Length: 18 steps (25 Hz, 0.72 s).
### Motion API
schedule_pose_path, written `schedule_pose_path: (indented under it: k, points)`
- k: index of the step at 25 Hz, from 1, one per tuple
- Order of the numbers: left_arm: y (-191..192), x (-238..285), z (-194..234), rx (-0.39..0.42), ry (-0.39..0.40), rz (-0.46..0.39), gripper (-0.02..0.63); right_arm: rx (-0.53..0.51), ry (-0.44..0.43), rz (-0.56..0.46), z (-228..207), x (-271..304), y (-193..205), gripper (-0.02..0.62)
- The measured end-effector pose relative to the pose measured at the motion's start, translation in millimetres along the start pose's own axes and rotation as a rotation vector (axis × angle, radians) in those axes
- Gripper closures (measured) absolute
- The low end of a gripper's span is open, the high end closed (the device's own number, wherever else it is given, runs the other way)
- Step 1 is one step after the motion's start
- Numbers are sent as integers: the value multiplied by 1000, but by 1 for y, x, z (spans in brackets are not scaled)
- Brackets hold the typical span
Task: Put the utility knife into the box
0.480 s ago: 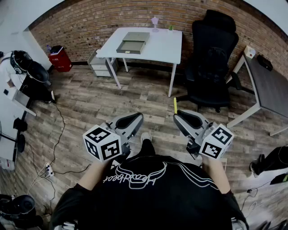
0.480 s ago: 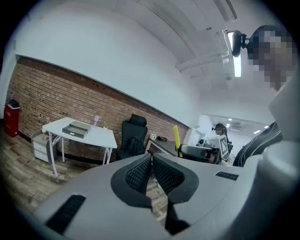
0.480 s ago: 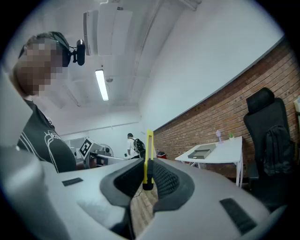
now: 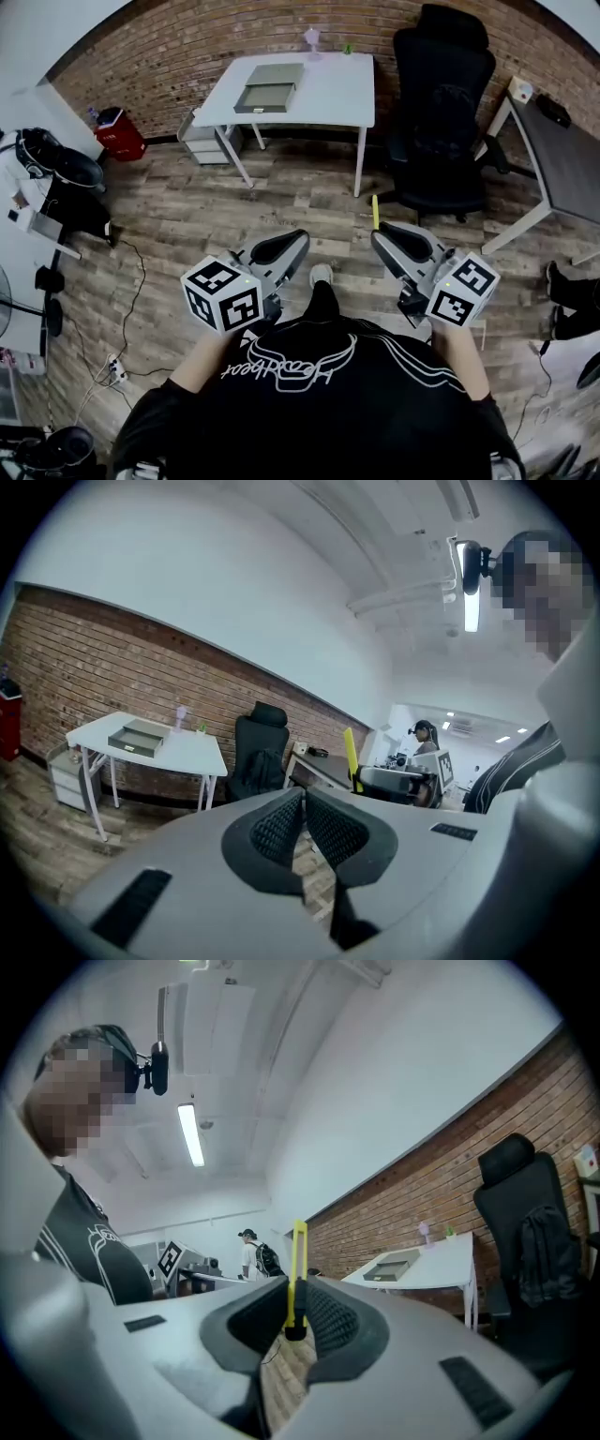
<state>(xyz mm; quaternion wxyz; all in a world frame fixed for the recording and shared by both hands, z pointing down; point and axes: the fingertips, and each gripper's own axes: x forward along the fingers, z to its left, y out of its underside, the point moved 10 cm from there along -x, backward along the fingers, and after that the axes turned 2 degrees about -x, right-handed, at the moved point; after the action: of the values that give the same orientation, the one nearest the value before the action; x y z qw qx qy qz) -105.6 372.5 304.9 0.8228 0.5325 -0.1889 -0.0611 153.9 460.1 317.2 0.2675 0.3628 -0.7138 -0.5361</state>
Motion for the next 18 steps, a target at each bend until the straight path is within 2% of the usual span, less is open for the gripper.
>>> schedule_pose_path:
  k: [10, 18]
  points:
    - [-34, 47, 71, -17, 22, -2, 569, 29, 21, 22, -69, 60, -9, 532]
    - [-57, 96, 165, -94, 7, 41, 569, 94, 41, 96, -144, 134, -8, 532]
